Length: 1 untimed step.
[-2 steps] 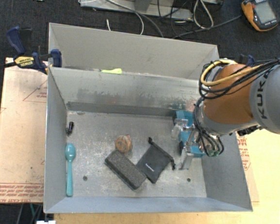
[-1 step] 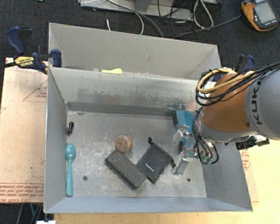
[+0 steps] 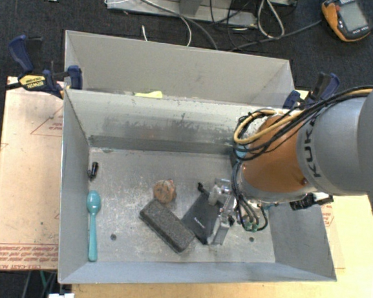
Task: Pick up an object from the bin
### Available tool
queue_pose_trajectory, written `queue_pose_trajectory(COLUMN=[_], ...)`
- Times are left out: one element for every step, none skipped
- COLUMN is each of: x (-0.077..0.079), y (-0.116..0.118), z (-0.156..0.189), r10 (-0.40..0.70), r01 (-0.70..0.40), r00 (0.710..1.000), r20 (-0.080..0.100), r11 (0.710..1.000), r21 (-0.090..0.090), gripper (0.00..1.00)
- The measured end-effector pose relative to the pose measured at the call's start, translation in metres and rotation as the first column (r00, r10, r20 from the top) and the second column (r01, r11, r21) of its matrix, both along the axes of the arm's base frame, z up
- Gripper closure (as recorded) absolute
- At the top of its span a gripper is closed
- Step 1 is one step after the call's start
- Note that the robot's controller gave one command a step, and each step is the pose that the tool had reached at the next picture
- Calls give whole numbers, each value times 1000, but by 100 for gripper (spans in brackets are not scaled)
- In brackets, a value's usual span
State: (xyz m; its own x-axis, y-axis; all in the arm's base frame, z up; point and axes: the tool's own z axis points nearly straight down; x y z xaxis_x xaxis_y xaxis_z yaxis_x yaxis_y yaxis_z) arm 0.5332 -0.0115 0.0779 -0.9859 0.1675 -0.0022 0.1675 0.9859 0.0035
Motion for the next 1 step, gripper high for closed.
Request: queue_pose_trajectory(x=[10], y=[-28], z=[-7], r10=[152], r01=[-152], r00=[988], r20=[11], r11=[988], r21=[-5], gripper=[100])
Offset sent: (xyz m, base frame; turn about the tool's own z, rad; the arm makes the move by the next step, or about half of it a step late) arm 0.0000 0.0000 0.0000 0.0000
